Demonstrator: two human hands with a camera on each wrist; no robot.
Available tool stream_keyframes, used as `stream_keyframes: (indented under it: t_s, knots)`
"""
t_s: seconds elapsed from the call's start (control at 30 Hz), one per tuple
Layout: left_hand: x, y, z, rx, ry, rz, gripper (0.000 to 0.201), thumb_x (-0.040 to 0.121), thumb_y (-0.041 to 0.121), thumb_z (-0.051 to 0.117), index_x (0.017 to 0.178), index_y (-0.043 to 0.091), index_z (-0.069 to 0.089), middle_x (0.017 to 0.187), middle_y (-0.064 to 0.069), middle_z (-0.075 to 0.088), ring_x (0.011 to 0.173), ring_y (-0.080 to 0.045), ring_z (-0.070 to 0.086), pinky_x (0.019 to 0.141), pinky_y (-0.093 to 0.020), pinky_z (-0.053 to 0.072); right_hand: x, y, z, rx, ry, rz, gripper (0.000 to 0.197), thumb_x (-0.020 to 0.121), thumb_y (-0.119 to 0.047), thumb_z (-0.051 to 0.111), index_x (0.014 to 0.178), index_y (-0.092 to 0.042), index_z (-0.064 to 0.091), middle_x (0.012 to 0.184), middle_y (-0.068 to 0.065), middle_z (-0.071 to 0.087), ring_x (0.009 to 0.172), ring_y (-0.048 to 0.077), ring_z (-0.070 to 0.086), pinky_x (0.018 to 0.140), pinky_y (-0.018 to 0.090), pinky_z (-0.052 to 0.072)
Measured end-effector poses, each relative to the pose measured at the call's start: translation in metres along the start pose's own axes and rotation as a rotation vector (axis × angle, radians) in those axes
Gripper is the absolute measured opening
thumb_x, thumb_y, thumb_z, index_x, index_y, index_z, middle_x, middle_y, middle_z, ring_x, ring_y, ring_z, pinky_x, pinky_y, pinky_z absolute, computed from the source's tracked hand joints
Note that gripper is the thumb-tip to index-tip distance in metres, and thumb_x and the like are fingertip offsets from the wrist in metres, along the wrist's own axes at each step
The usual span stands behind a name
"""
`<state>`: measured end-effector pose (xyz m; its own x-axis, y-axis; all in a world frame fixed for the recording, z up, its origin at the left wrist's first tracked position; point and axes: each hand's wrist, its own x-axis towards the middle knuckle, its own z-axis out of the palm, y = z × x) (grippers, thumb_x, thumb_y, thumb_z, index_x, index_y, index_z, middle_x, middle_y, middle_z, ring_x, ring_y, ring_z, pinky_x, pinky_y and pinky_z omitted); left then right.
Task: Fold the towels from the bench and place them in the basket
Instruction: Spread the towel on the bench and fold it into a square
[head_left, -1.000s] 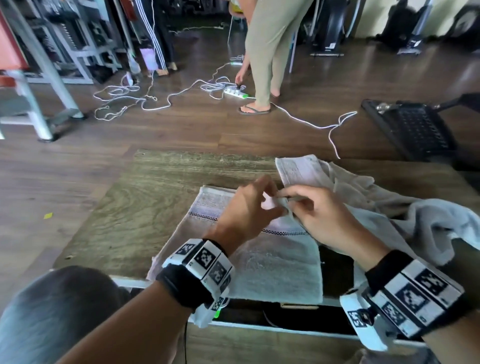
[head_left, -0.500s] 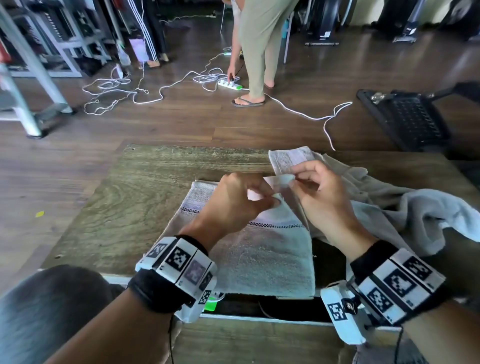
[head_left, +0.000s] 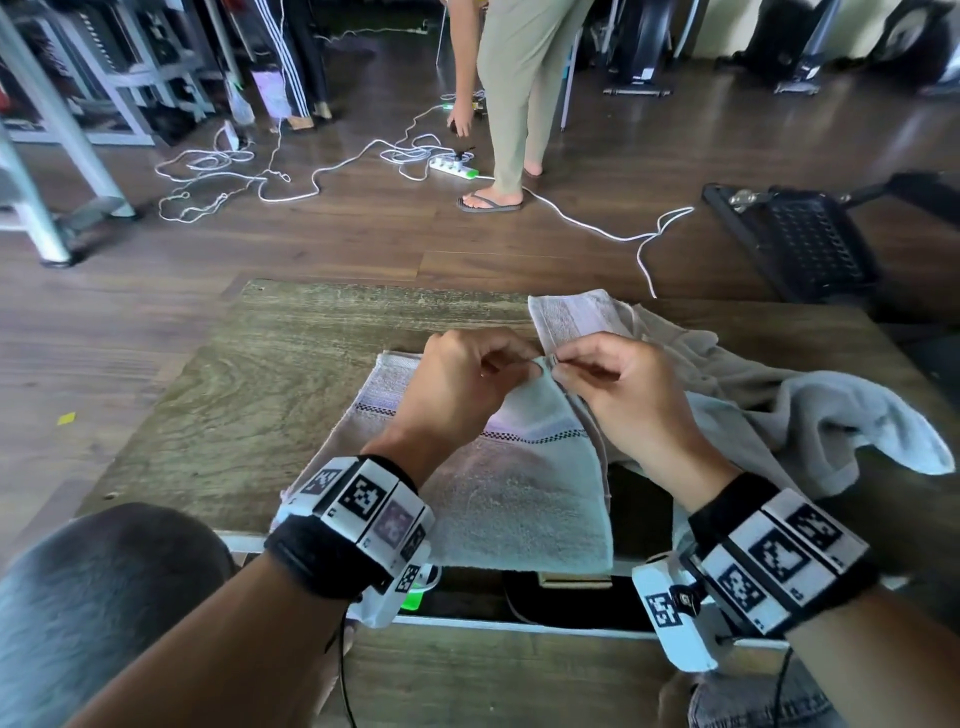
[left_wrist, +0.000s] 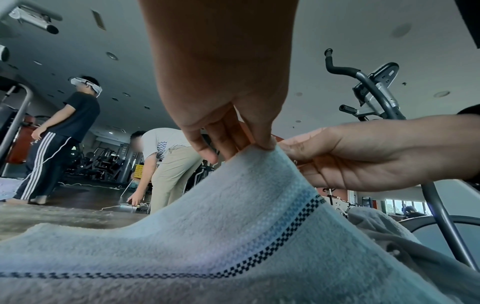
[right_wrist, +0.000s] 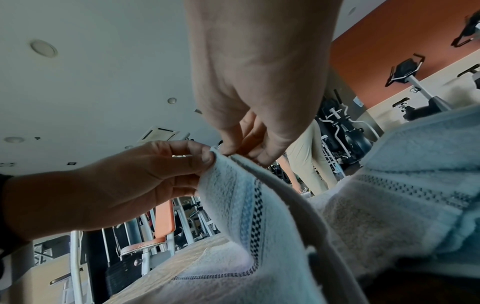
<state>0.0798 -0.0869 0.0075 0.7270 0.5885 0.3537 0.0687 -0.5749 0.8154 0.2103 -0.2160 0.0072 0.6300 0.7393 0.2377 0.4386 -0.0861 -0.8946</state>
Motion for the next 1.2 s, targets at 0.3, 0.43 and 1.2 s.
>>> stream_keyframes:
  t_s: [0.3, 0.43, 1.2]
  knots:
    - [-0.0009, 0.0028, 0.0038, 0.0, 0.051, 0.008, 0.007, 0.081, 0.014, 0.079, 0.087, 0.017, 0.08, 0.08, 0.009, 0.076, 0.071, -0.007, 0.069, 0.073, -0.032, 0.057, -0.0042, -0.0019, -0.0008, 0.008, -0.042, 0.028, 0.02, 0.089, -0.002, 0.07, 0.096, -0.02, 0.076, 0.09, -0.011, 0.076, 0.087, -0.003, 0.069, 0.077, 0.007, 0.049]
    - [-0.0013, 0.0029, 0.0046, -0.005, 0.051, 0.015, 0.005, 0.08, 0.015, 0.079, 0.085, 0.016, 0.079, 0.078, 0.01, 0.075, 0.07, -0.008, 0.068, 0.071, -0.033, 0.056, -0.005, -0.0019, -0.0017, 0.016, -0.05, 0.032, 0.019, 0.09, -0.002, 0.069, 0.097, -0.019, 0.076, 0.09, -0.009, 0.076, 0.085, -0.002, 0.069, 0.077, 0.008, 0.049]
    - [-0.0023, -0.0013, 0.0084, 0.202, 0.001, 0.206, 0.005, 0.084, 0.017, 0.073, 0.085, 0.012, 0.075, 0.083, 0.003, 0.073, 0.077, -0.008, 0.065, 0.072, -0.025, 0.05, -0.0087, -0.0059, -0.0004, 0.082, -0.156, 0.106, 0.011, 0.091, -0.023, 0.072, 0.099, -0.017, 0.076, 0.079, -0.003, 0.073, 0.062, -0.003, 0.061, 0.061, 0.015, 0.045]
